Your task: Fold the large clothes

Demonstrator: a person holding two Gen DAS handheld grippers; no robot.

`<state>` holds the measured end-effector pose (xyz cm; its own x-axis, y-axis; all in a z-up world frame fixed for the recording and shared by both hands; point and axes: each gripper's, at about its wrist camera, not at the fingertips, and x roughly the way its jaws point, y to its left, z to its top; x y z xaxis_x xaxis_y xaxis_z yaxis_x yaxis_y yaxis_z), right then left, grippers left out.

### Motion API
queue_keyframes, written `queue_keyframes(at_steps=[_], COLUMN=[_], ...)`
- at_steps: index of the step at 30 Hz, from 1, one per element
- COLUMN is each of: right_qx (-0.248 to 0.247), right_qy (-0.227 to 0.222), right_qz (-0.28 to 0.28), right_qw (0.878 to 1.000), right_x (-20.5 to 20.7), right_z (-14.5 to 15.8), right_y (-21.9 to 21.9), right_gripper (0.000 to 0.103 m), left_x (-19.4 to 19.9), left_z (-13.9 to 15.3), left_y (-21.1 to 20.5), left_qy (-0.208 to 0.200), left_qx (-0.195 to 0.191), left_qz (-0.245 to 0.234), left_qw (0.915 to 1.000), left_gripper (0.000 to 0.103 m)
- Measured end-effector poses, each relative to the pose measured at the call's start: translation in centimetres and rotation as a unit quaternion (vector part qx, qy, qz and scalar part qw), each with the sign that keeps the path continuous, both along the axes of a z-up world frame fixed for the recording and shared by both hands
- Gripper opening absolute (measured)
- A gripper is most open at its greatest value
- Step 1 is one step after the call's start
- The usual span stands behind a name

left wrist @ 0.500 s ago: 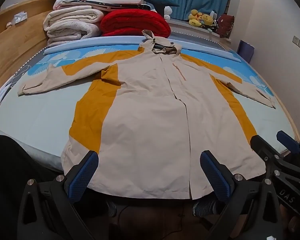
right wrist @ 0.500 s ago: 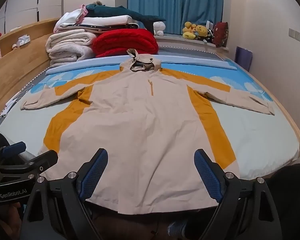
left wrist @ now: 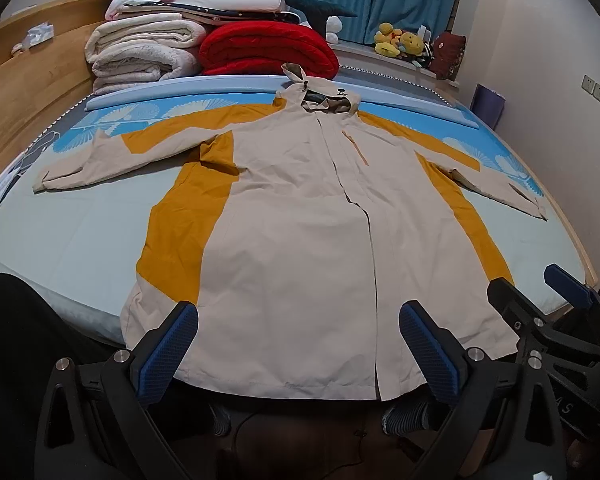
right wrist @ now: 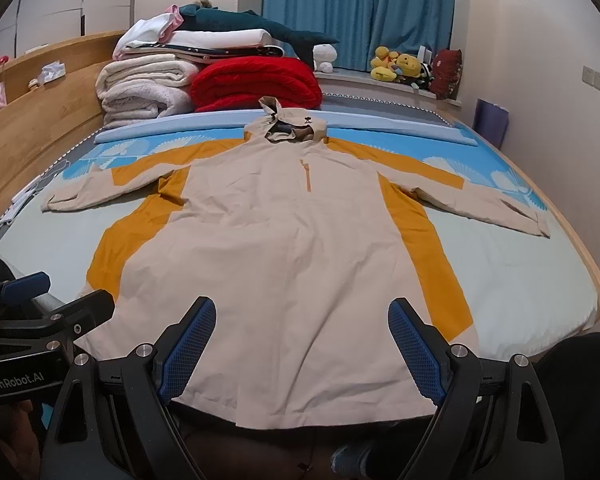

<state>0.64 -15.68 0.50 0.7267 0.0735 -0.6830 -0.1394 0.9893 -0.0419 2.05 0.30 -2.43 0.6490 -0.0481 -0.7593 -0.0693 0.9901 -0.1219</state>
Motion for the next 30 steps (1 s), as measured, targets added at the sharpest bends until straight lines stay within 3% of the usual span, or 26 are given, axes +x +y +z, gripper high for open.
queue_keyframes(at_steps=[20, 25, 30], right_qx=[0.000, 0.001, 0.004], right_qy=[-0.003, -0.004, -0.009], right_qz=[0.004, 0.003, 0.002], right_qw=[1.000, 1.000, 1.000], right_x=[0.1, 0.1, 0.1], right_z=[0.2, 0.3, 0.7], right_y=[0.1, 0.0, -0.3], right_gripper=[0.088, 0.088, 0.082], left_x=[-0.2, -0.3, -0.3], left_z=[0.5, 0.7, 1.7], left_y=[-0.3, -0.5, -0.3], left_qy=[-0.017, -0.022, -0.038], left_qx=[-0.002, 0.000, 0.004], left_qz=[-0.012, -0.019, -0.019], left_qw=[0.9998, 0.9996, 0.9991], left_gripper=[0.097, 0.086, 0.084])
